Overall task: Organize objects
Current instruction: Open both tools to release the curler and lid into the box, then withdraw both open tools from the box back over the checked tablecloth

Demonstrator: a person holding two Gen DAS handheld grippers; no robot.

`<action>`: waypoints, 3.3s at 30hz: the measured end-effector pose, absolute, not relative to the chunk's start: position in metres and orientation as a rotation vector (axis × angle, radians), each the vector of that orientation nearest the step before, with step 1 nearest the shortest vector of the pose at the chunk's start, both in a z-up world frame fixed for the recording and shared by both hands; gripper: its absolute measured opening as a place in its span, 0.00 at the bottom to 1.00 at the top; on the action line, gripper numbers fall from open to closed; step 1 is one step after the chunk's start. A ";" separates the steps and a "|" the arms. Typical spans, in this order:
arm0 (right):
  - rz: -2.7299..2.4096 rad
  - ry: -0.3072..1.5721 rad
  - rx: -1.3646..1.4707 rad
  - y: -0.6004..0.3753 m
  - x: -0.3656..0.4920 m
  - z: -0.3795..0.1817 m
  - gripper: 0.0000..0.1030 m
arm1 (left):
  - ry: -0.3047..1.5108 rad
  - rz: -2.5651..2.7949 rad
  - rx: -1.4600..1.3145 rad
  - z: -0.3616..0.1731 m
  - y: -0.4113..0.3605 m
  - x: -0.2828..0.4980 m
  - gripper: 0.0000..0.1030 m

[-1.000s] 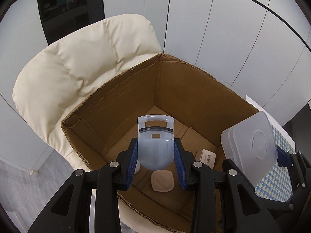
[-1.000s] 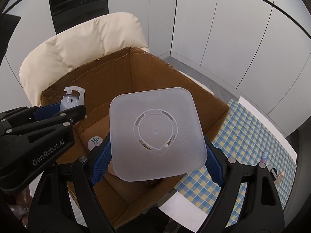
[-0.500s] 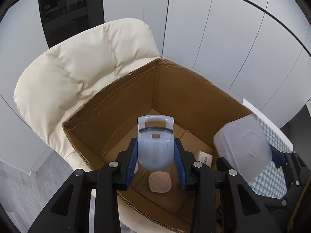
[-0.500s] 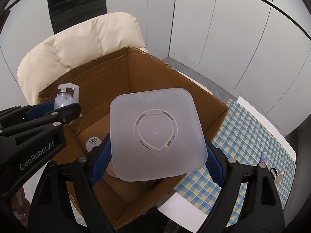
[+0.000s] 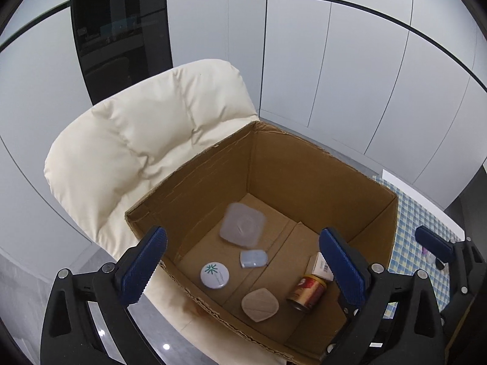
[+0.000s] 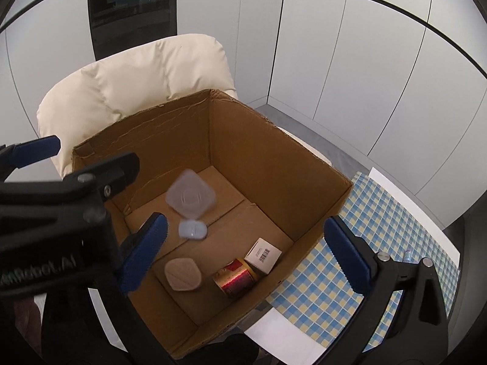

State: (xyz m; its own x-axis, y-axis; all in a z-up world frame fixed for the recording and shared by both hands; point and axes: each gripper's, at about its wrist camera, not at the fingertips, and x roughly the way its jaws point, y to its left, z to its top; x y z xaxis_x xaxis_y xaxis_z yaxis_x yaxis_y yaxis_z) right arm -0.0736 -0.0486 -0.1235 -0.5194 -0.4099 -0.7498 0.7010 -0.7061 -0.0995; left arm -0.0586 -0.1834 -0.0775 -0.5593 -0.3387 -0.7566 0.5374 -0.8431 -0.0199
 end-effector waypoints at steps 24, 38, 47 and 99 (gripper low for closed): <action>-2.239 0.420 1.026 -0.029 -0.077 -0.121 1.00 | 0.416 -2.356 1.087 -0.072 -0.186 -0.035 0.97; -2.235 0.372 1.091 -0.001 -0.059 -0.111 1.00 | 0.386 -2.351 1.095 -0.066 -0.168 0.002 0.97; -2.246 0.362 1.106 0.018 -0.036 -0.103 1.00 | 0.391 -2.382 1.098 -0.056 -0.152 0.030 0.97; -2.310 0.294 1.154 0.160 0.079 -0.084 1.00 | 0.336 -2.510 1.162 -0.044 -0.051 0.113 0.97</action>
